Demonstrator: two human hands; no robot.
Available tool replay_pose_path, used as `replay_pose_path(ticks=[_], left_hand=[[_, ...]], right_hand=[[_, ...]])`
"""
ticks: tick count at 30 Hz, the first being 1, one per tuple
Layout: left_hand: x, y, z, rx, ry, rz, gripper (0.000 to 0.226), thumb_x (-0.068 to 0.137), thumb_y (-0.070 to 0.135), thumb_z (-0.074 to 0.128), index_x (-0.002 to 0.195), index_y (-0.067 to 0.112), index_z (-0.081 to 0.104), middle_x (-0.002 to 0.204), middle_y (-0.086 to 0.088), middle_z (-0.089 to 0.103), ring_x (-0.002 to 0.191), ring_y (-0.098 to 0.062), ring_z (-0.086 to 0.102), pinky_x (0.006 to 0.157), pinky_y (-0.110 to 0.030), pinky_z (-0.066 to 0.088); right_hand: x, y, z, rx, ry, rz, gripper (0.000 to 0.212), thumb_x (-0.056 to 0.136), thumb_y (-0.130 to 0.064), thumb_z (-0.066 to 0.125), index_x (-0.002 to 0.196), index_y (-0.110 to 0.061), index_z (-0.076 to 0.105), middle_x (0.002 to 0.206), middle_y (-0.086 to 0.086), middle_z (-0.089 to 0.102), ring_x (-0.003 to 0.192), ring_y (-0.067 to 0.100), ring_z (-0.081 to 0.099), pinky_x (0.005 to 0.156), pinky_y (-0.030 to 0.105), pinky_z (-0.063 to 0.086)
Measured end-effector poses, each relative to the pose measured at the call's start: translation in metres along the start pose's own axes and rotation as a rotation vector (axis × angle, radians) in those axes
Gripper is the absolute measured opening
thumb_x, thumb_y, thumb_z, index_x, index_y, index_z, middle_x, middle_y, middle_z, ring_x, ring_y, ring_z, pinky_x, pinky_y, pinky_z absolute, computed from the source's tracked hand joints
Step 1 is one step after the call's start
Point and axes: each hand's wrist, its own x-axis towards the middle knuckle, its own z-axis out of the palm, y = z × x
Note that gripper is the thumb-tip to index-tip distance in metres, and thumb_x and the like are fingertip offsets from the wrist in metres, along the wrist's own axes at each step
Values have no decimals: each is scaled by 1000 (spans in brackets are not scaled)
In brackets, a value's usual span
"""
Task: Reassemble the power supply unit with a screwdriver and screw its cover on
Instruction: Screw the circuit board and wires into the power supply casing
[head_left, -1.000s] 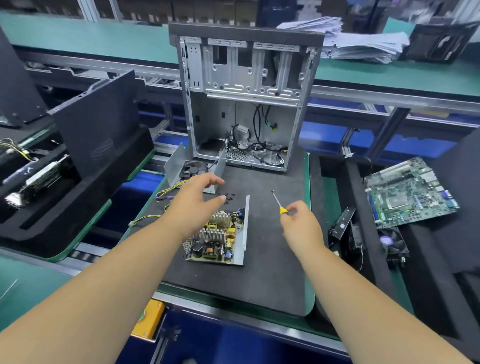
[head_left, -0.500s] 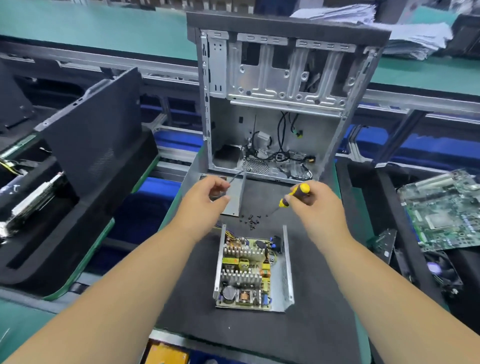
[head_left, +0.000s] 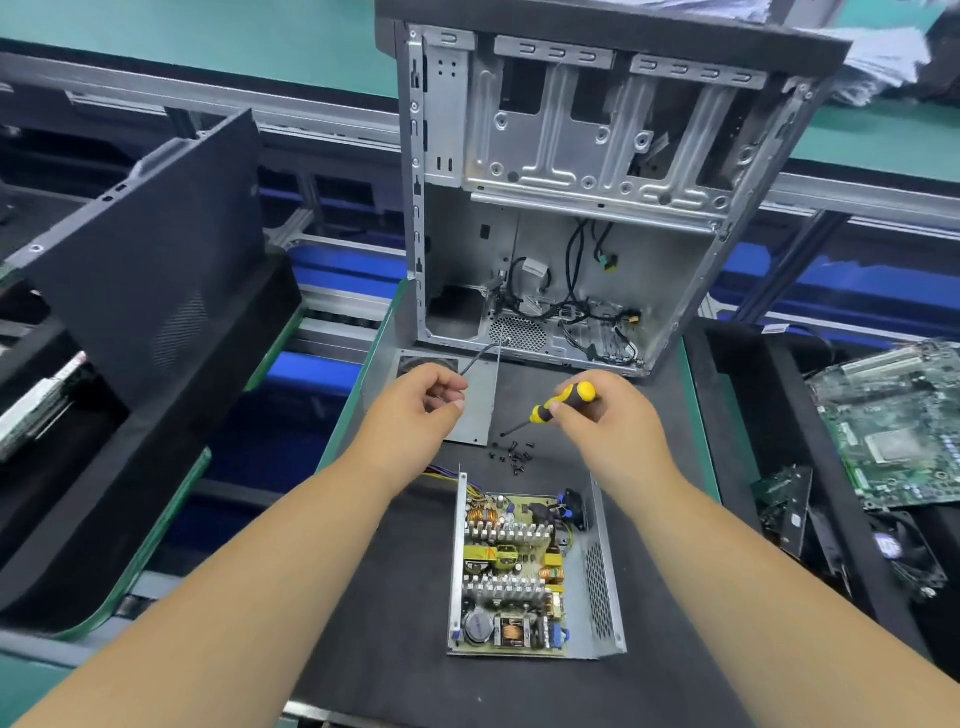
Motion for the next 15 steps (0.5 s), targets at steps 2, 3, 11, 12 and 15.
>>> replay_pose_path(ticks=[2, 3, 11, 12, 15], left_hand=[[0, -1, 0, 2, -3, -5, 17, 92, 12, 60, 101, 25, 67, 95, 5, 64, 74, 9, 53, 69, -2, 43], [-1, -1, -1, 6, -4, -7, 17, 92, 13, 60, 101, 26, 67, 95, 6, 64, 75, 9, 53, 69, -2, 43], [-3, -6, -4, -10, -9, -27, 17, 92, 16, 60, 101, 29, 67, 94, 10, 63, 77, 8, 54, 74, -10, 43], [-3, -6, -5, -15, -10, -28, 17, 92, 15, 60, 101, 29, 67, 94, 9, 63, 77, 8, 54, 75, -11, 43], [-3, -7, -6, -21, -14, -33, 17, 92, 15, 60, 101, 28, 67, 93, 9, 63, 75, 8, 53, 75, -12, 44]], right_hand=[[1, 1, 3, -24, -5, 5, 13, 85, -24, 68, 83, -35, 62, 94, -8, 68, 91, 16, 66, 82, 45, 54], [2, 1, 4, -42, -8, 4, 13, 85, -24, 68, 82, -35, 62, 93, -9, 67, 90, 13, 65, 80, 43, 54], [2, 6, 11, -127, 1, -4, 13, 86, -22, 69, 81, -32, 63, 95, -11, 62, 87, 9, 60, 77, 35, 51], [2, 6, 12, -128, 2, -3, 12, 86, -22, 69, 82, -32, 63, 96, -10, 62, 87, 9, 60, 78, 36, 52], [2, 3, 9, -85, 6, 18, 12, 86, -22, 69, 81, -32, 63, 96, -7, 65, 89, 13, 63, 79, 39, 53]])
